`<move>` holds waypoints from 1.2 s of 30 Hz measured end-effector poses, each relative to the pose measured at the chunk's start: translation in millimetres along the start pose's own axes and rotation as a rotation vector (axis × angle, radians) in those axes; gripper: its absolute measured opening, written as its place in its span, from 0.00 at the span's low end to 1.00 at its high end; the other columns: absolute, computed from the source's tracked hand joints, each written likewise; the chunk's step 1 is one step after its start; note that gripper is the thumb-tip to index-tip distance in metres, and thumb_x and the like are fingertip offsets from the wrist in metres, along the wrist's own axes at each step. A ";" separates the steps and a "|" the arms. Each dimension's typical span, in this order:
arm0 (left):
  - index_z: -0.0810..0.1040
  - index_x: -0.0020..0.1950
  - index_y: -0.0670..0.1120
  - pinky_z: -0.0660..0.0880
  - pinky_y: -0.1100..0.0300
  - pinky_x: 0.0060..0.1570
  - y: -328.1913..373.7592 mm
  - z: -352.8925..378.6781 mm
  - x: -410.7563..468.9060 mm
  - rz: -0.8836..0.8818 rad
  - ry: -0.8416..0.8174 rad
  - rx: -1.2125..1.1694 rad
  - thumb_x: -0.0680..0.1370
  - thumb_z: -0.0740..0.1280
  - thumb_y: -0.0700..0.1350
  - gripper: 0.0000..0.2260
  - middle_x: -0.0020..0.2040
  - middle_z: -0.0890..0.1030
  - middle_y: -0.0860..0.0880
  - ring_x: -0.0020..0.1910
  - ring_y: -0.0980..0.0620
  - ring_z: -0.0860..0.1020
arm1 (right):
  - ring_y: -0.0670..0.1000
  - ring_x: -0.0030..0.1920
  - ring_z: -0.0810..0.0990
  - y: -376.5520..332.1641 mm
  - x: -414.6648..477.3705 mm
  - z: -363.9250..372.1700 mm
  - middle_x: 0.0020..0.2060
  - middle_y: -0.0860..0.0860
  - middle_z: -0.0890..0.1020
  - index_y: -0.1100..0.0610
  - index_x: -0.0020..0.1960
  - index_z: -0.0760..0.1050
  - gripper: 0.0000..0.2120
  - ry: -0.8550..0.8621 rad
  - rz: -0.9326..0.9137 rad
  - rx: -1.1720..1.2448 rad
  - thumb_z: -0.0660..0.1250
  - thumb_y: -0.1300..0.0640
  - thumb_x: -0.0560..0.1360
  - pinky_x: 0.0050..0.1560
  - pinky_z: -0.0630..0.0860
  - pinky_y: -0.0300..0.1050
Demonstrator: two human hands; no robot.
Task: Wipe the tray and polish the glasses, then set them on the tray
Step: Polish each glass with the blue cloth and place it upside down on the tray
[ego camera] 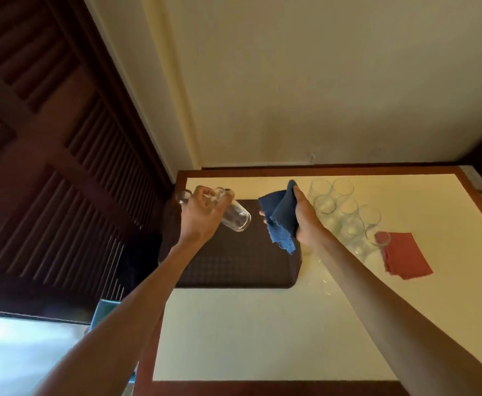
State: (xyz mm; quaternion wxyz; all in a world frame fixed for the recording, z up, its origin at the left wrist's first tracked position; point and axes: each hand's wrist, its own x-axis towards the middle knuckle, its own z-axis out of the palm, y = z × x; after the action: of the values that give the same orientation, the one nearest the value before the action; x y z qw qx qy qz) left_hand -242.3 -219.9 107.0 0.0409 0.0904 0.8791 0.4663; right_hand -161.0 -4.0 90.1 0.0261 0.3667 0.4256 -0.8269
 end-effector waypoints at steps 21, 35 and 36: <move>0.77 0.69 0.48 0.80 0.52 0.56 -98.3 69.9 -29.6 0.017 -0.305 0.448 0.73 0.79 0.55 0.28 0.63 0.79 0.43 0.59 0.43 0.80 | 0.64 0.50 0.83 69.8 14.4 -29.3 0.55 0.69 0.82 0.65 0.65 0.72 0.22 -0.045 0.136 -0.111 0.61 0.52 0.77 0.55 0.79 0.56; 0.85 0.62 0.48 0.71 0.61 0.61 1.3 2.3 23.6 -0.133 -0.650 -0.037 0.80 0.72 0.50 0.12 0.59 0.84 0.53 0.61 0.55 0.79 | 0.51 0.41 0.76 37.1 -23.8 7.6 0.42 0.54 0.78 0.59 0.55 0.74 0.15 -0.324 0.090 -0.279 0.63 0.49 0.75 0.42 0.71 0.45; 0.85 0.61 0.46 0.73 0.62 0.60 5.2 -2.7 23.7 -0.146 -0.695 -0.076 0.80 0.73 0.50 0.13 0.59 0.85 0.51 0.61 0.55 0.80 | 0.53 0.44 0.77 32.7 -27.2 15.7 0.44 0.55 0.79 0.59 0.57 0.74 0.16 -0.347 0.085 -0.291 0.63 0.49 0.75 0.45 0.72 0.47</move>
State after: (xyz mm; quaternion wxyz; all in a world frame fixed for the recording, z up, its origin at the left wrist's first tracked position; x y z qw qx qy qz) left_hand -265.3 -214.5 113.1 0.3741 0.1790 0.7988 0.4359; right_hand -138.7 -43.4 90.7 0.1863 0.2291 0.5136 -0.8056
